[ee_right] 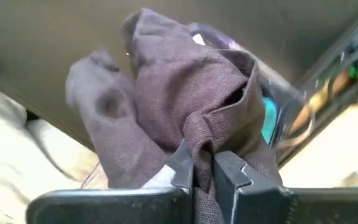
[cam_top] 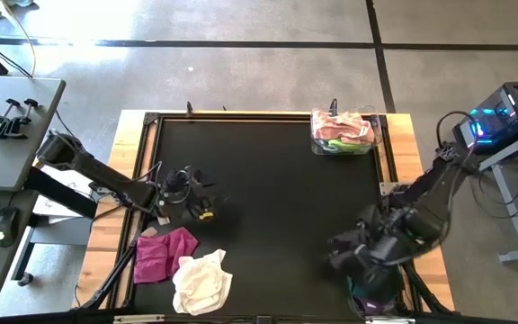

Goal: Sort towels by color in basket
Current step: Put the bottom black towel into the bottom transparent bin

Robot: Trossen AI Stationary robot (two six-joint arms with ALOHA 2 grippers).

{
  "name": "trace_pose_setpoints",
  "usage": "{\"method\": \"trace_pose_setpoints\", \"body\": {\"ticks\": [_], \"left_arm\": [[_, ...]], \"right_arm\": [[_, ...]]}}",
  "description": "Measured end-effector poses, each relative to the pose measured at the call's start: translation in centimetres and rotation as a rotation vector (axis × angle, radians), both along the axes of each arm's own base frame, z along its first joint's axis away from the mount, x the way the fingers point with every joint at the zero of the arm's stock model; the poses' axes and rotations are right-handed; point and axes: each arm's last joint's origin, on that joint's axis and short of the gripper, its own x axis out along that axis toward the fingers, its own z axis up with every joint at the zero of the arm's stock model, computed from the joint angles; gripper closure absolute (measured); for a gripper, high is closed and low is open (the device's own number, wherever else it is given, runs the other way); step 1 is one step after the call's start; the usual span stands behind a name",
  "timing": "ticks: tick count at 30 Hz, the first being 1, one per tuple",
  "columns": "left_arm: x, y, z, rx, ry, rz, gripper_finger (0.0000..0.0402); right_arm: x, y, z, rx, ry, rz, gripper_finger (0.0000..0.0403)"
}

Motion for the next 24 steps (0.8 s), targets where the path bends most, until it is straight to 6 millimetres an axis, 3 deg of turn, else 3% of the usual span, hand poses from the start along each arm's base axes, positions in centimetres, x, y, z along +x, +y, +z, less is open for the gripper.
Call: {"method": "trace_pose_setpoints", "body": {"ticks": [4, 9, 16, 24], "left_arm": [[0.3, 0.4, 0.2, -0.001, 0.005, -0.051, 0.0277], [0.6, 0.8, 0.4, -0.003, -0.010, -0.079, 0.0277], [0.8, 1.2, 0.5, 0.001, -0.013, -0.077, 0.0277], [0.9, 1.2, 0.6, -0.004, -0.026, -0.076, 0.0277]], "right_arm": [[-1.9, 1.4, -0.5, -0.007, 0.019, -0.110, 0.0387], [-3.3, 2.2, -3.0, -0.061, 0.079, -0.230, 0.0387], [-2.5, 3.3, -7.8, 0.031, 0.042, -0.219, 0.0387], [-2.9, 2.7, -14.1, 0.077, 0.126, -0.168, 0.0386]]}}
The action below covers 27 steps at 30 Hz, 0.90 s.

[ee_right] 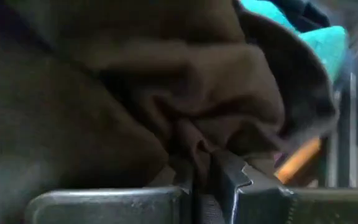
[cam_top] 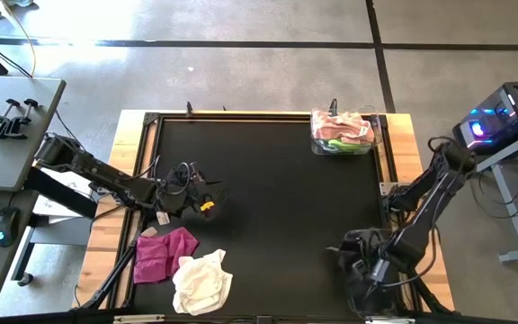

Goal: Sort towels by color in basket
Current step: Put the bottom black towel into the bottom transparent bin

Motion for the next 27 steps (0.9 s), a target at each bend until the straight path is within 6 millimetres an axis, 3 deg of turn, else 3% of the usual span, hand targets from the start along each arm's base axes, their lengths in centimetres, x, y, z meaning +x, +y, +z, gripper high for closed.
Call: {"method": "trace_pose_setpoints", "body": {"ticks": [5, 12, 18, 23, 27], "left_arm": [[0.0, 0.0, 0.0, 0.000, 0.000, 0.000, 0.0277], [0.0, 0.0, 0.1, -0.018, -0.020, 0.003, 0.0277], [0.1, 0.0, 0.2, -0.024, -0.033, 0.004, 0.0277], [0.1, 0.0, 0.2, -0.031, -0.036, 0.005, 0.0277], [0.1, 0.0, 0.2, -0.031, -0.034, 0.005, 0.0277]], "right_arm": [[-0.3, -0.4, -2.1, 0.018, -0.007, 0.021, 0.0355], [-0.4, -0.3, -0.7, -0.025, 0.006, 0.044, 0.0257], [-0.1, 0.7, 3.7, -0.021, -0.018, 0.080, 0.0231], [-0.3, 0.3, 8.2, -0.079, -0.014, 0.069, 0.0234], [-0.6, -0.2, 10.6, -0.119, -0.016, 0.058, 0.0236]]}}
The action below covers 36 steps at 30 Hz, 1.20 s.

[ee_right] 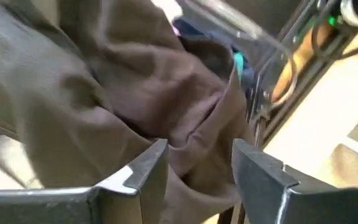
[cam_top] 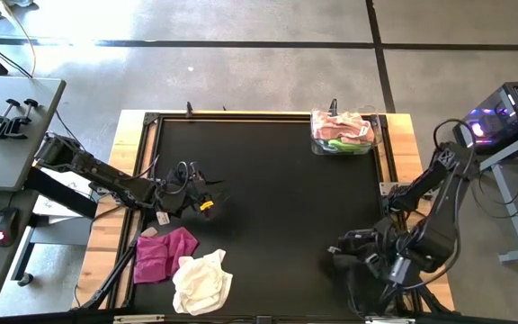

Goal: Sort towels by color in basket
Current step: Put the bottom black towel into the bottom transparent bin

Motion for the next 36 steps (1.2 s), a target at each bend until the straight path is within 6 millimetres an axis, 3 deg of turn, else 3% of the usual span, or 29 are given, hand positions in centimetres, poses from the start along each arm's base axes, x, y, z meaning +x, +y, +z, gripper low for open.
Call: {"method": "trace_pose_setpoints", "body": {"ticks": [5, 9, 14, 21, 26, 31, 36], "left_arm": [[0.0, 0.0, 0.0, 0.000, 0.001, 0.000, 0.0277], [0.0, 0.0, 0.0, -0.008, -0.002, 0.002, 0.0277], [0.0, 0.0, 0.0, -0.008, -0.001, 0.002, 0.0277], [0.0, -0.1, 0.0, -0.015, 0.002, -0.021, 0.0277], [0.0, -0.1, 0.0, -0.015, 0.002, -0.021, 0.0277], [0.0, -0.1, 0.0, -0.015, 0.002, -0.022, 0.0277], [0.0, -0.1, 0.0, -0.015, 0.002, -0.021, 0.0277]], "right_arm": [[0.7, 0.0, 0.7, -0.047, -0.174, 0.072, 0.0236], [2.3, 0.8, -0.7, -0.061, -0.383, 0.184, 0.0236], [3.1, 1.1, -5.2, -0.029, -0.407, 0.220, 0.0236], [0.9, 0.1, -11.8, -0.002, -0.240, 0.175, 0.0236], [-0.2, -0.7, -14.4, -0.014, -0.224, 0.150, 0.0236], [-0.2, -0.8, -14.6, -0.025, -0.225, 0.182, 0.0236], [0.0, -0.3, -11.5, -0.083, -0.194, 0.218, 0.0236]]}}
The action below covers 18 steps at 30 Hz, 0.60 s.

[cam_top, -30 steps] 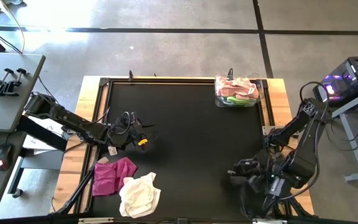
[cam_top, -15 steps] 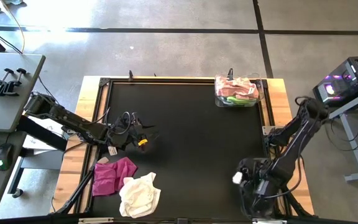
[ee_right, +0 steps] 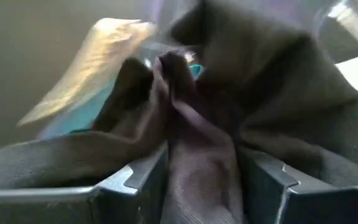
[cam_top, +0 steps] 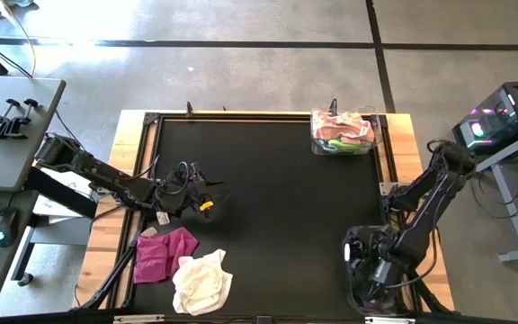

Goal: Sort towels by color in basket
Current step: Put the bottom black towel into the bottom transparent bin

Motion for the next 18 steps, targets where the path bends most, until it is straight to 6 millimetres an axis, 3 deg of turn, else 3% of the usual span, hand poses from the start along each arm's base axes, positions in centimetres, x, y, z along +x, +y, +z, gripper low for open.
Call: {"method": "trace_pose_setpoints", "body": {"ticks": [7, 12, 15, 18], "left_arm": [[0.0, 0.0, 0.0, 0.000, 0.000, 0.000, 0.0277], [0.0, 0.0, 0.0, -0.008, -0.004, 0.000, 0.0277], [0.0, 0.0, 0.0, -0.008, -0.003, 0.000, 0.0277], [0.0, 0.0, 0.0, -0.008, -0.003, 0.000, 0.0277]], "right_arm": [[0.2, 1.0, 6.1, -0.019, -0.025, 0.011, 0.0236], [0.0, 1.4, 9.8, 0.068, 0.023, -0.094, 0.0236], [-0.5, 1.4, 10.4, 0.123, 0.150, -0.197, 0.0236], [-0.8, 1.4, 9.6, 0.140, 0.248, -0.239, 0.0236]]}}
